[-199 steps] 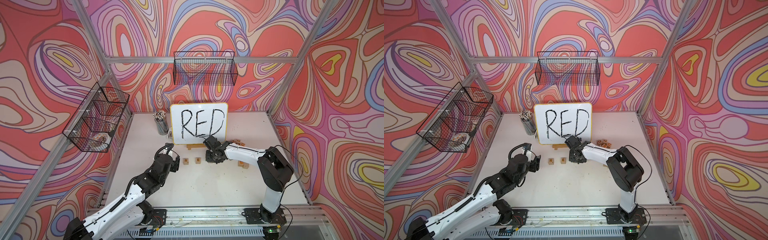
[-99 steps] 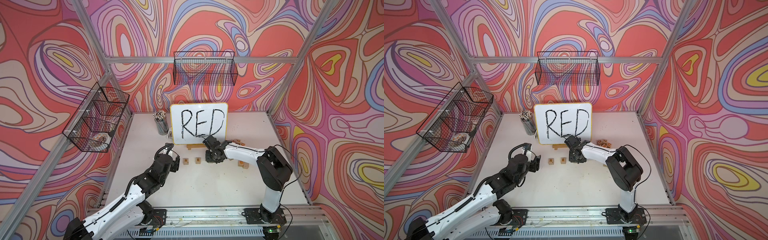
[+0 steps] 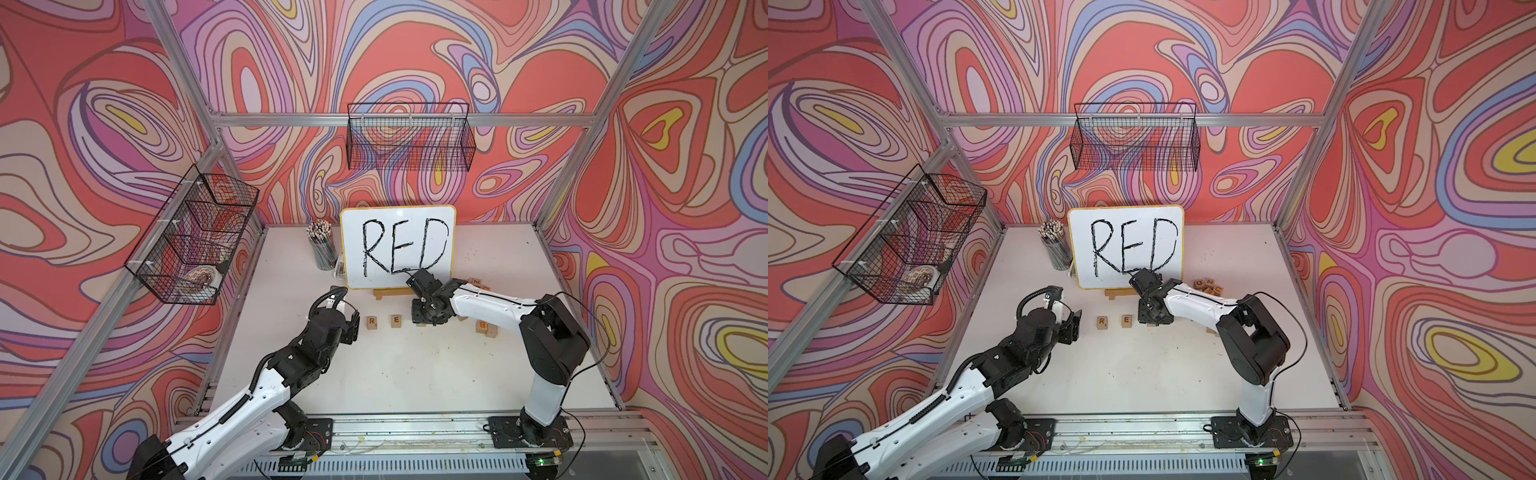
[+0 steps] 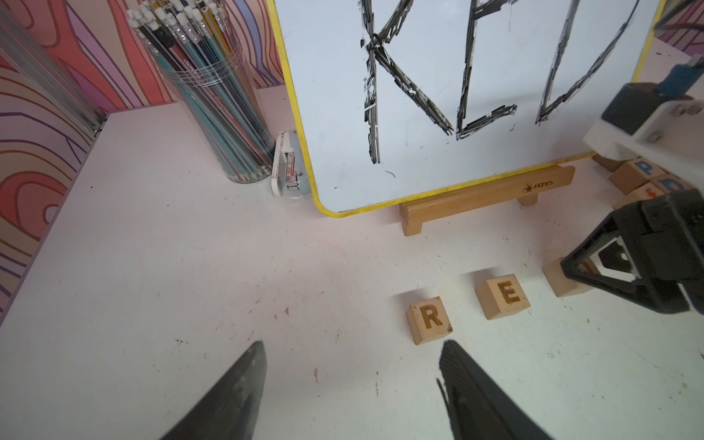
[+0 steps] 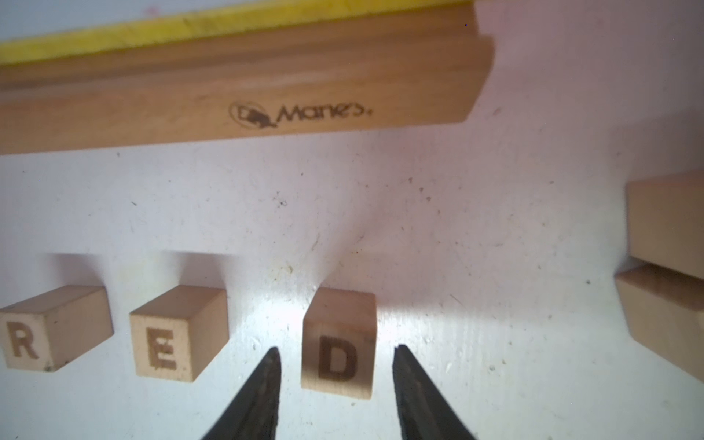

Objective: Assemble the uppercase word "red" with letter blocks
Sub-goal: Place the letter block at the center of the board, then reset both arms

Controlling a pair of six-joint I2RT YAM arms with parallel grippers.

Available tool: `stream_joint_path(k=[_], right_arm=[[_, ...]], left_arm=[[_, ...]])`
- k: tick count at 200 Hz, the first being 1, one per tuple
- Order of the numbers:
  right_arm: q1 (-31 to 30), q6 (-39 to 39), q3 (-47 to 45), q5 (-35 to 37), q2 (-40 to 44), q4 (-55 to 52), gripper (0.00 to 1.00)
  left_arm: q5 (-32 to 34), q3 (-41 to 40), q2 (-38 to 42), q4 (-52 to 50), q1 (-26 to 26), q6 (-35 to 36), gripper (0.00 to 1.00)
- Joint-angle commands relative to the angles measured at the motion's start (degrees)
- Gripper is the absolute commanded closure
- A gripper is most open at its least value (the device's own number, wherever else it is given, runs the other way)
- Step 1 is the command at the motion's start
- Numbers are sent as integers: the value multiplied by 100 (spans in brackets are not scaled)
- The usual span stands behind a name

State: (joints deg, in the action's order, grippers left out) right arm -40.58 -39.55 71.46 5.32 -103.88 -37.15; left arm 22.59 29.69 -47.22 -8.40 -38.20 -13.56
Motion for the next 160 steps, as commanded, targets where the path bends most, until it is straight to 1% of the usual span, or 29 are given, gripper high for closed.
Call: stream_joint_path(k=[1, 26, 27, 37, 48, 57, 67, 70, 73, 77, 79, 95, 105, 123, 139, 144, 146, 160], right_arm=[[-20, 264, 61, 166, 576, 78, 47], [-19, 571, -327, 343, 1163, 444, 39], [-20, 580, -340, 358, 1188, 449, 39], [-20, 698, -442, 487, 1422, 519, 31], [-20, 827, -508, 719, 1654, 507, 29], [-18, 960, -536, 950, 1827, 483, 27], [-18, 1102, -554, 1231, 2024, 460, 24], [-20, 1147, -554, 1344, 2077, 447, 20], [-20, 1189, -561, 1456, 2113, 435, 15], [-15, 1245, -574, 1602, 2202, 436, 4], [-12, 1276, -583, 1676, 2244, 436, 2], [73, 1476, -736, 2286, 2558, 503, 2], [284, 1590, -901, 2417, 2786, 626, 2], [956, 1859, -1377, 2249, 3268, 1096, 2], [1611, 2210, -2019, 1962, 3672, 1919, 2], [1749, 2210, -2266, 1962, 3741, 1919, 2], [1822, 2267, -2351, 1877, 3760, 2246, 2], [2270, 2557, -2845, 1689, 3751, 2970, 2]], left_arm=[[214, 46, 46, 141, 66, -30, 21], [347, 46, 90, 284, 263, -67, 15], [349, -55, 94, 290, 270, -67, 15], [387, -182, 125, 385, 365, -82, 12], [528, -237, 143, 489, 447, -115, 3], [719, -301, 135, 615, 500, -135, 1], [895, -362, 111, 780, 555, -121, 0], [940, -387, 104, 832, 566, -116, 0], [1004, -404, 88, 893, 587, -103, 0], [1078, -432, 62, 983, 616, -80, 0], [1111, -445, 50, 1023, 637, -64, 0], [1305, -512, -77, 1316, 835, -3, 0], [1336, -564, -155, 1522, 1028, 36, 0], [1275, -679, -319, 1852, 1446, 55, 0], [1393, -876, -517, 2262, 1798, -38, 0], [1424, -807, -518, 2076, 1880, -171, 0], [1413, -776, -517, 2015, 1898, -179, 0], [1567, -939, -566, 2559, 1973, 124, 0]])
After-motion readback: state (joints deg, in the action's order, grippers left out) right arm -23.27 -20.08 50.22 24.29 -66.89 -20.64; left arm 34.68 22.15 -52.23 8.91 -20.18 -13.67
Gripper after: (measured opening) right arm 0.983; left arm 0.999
